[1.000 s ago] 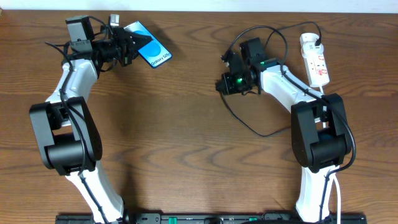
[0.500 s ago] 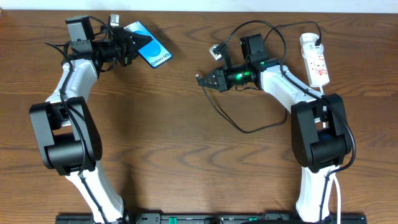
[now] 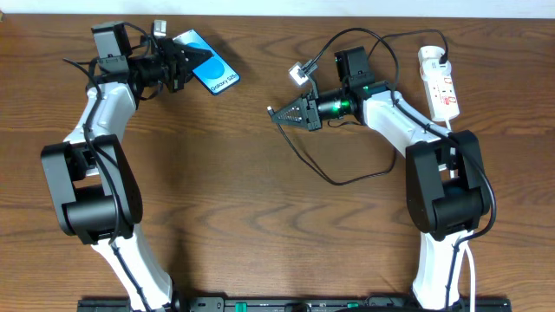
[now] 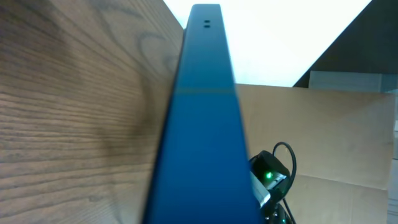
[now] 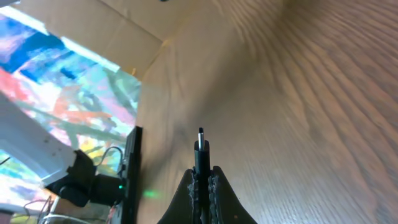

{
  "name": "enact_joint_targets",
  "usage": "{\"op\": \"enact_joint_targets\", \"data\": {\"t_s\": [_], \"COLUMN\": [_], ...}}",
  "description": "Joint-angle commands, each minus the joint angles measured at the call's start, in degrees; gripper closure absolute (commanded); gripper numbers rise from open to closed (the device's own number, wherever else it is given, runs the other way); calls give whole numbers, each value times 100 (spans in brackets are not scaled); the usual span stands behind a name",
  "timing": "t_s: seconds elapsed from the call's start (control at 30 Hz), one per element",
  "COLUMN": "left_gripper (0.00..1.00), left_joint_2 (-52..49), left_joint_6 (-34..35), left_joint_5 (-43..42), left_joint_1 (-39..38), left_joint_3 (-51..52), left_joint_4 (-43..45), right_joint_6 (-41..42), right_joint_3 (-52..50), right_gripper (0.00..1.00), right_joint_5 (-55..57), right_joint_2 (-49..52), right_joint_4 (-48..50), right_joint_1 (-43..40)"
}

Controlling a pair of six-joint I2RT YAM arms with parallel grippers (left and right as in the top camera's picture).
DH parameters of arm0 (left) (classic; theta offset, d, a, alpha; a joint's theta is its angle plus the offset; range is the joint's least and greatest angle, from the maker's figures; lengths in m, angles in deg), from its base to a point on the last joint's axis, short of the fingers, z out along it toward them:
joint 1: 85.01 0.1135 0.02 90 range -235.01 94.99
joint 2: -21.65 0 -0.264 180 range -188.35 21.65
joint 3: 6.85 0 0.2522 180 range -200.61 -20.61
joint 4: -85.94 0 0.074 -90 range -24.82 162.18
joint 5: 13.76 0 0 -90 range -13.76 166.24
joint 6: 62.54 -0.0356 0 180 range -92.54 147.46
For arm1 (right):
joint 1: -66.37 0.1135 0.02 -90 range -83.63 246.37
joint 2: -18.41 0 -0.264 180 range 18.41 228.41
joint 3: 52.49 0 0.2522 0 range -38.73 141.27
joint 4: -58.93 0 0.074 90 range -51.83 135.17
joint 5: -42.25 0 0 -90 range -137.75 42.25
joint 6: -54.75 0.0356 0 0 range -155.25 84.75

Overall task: Plug charger to phone and switch on socket
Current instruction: 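Lift the plug with the right gripper and swing it left toward the phone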

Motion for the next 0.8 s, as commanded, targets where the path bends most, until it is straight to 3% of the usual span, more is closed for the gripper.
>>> {"op": "enact_joint_targets", "data": {"t_s": [0.0,0.2,0.47,0.6,0.77], "left_gripper": [92,93,93,93,93], "left_joint_2": [192,192,192,192,192], "left_joint_6": [-98,-173,-111,162,667], "left_joint_5": [-267,-549,-868,-1132,-1497], "left_joint_1": [-94,-219,-168,-7,247], "left_joint_3": [-179,-181,-181,-181,-181], "left_joint_4": [26,232,380,542,866], "right_joint_6": [-96,479,1943,2879,3414], "right_joint_3": [-26,-26,-26,-26,-26], "right_gripper": [99,99,99,99,99], "right_joint_5": [-520,-619,-752,-778,-774], "right_joint_2": [26,26,26,26,26], "right_joint_4": [129,691,2330,3423,4107], "right_joint_1": [177,529,807,844,848]}}
